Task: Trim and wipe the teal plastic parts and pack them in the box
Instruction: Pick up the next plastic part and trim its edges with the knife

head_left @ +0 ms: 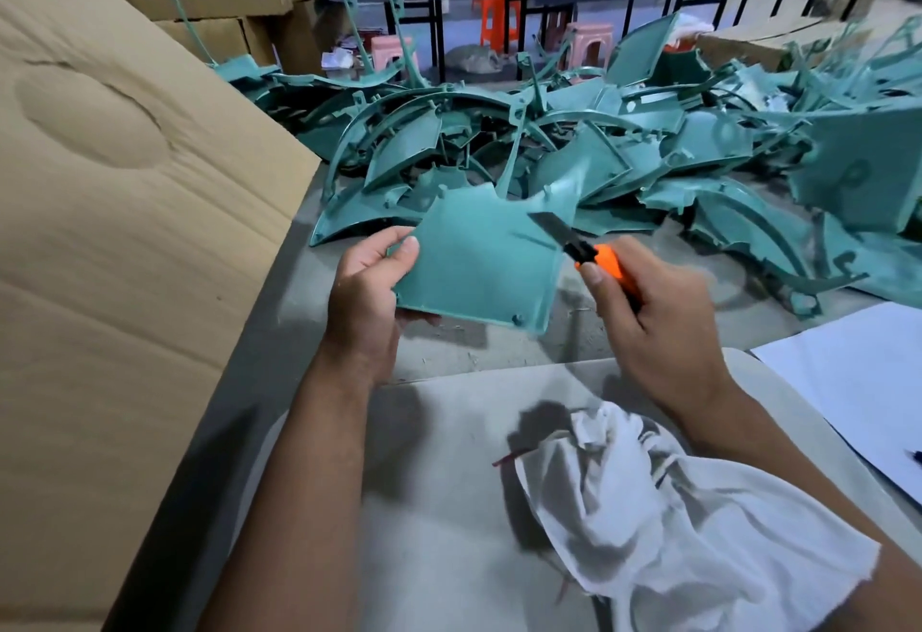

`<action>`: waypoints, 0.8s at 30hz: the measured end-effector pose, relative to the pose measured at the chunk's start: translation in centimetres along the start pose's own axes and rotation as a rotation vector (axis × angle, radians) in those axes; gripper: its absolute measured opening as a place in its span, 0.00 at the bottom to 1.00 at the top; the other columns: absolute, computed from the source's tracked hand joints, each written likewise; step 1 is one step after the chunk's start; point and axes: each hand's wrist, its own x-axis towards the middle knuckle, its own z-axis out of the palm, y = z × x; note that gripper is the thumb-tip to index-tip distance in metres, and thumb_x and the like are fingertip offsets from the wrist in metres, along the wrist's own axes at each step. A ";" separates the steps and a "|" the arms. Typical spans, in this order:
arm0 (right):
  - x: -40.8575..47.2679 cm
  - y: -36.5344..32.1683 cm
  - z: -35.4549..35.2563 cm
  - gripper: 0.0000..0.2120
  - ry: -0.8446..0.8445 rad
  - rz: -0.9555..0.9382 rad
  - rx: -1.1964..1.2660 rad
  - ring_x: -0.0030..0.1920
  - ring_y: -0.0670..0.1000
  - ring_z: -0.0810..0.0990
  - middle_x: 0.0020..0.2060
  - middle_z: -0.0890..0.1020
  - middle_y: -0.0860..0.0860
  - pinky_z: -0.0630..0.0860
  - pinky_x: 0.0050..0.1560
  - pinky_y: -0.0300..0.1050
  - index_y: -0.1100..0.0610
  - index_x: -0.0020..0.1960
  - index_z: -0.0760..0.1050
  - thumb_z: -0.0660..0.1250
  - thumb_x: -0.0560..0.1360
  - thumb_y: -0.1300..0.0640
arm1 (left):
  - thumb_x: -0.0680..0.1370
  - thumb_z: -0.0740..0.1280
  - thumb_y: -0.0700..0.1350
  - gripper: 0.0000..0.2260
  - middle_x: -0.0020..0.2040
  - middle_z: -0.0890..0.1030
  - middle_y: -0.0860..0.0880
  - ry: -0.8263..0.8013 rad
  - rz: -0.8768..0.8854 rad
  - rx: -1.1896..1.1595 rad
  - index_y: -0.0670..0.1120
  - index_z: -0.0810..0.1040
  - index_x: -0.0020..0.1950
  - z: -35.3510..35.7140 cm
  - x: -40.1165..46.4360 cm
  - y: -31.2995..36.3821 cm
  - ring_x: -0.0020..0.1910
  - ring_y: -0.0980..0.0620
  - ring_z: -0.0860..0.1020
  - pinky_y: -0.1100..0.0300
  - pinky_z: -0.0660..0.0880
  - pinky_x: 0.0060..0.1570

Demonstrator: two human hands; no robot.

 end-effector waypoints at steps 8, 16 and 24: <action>0.4 2.9 -1.6 0.17 0.218 0.357 -0.183 0.30 0.43 0.71 0.28 0.70 0.45 0.61 0.29 0.37 0.53 0.41 0.68 0.61 0.86 0.47 | 0.74 0.66 0.46 0.08 0.45 0.81 0.42 -0.081 -0.010 0.040 0.48 0.86 0.46 -1.5 0.0 0.4 0.41 0.45 0.76 0.56 0.66 0.38; 0.4 1.8 -0.9 0.18 0.137 0.257 -0.132 0.25 0.46 0.67 0.26 0.68 0.45 0.60 0.29 0.45 0.47 0.38 0.64 0.63 0.85 0.48 | 0.74 0.65 0.46 0.10 0.41 0.82 0.45 -0.037 0.037 0.049 0.47 0.85 0.47 -1.1 -0.1 0.8 0.36 0.49 0.78 0.60 0.68 0.31; 0.3 0.8 -0.8 0.15 -0.050 0.039 -0.097 0.27 0.48 0.70 0.27 0.72 0.45 0.67 0.29 0.47 0.54 0.42 0.74 0.65 0.83 0.46 | 0.73 0.65 0.46 0.11 0.35 0.84 0.54 0.176 0.071 -0.020 0.55 0.87 0.38 0.3 0.0 0.6 0.33 0.55 0.81 0.57 0.72 0.33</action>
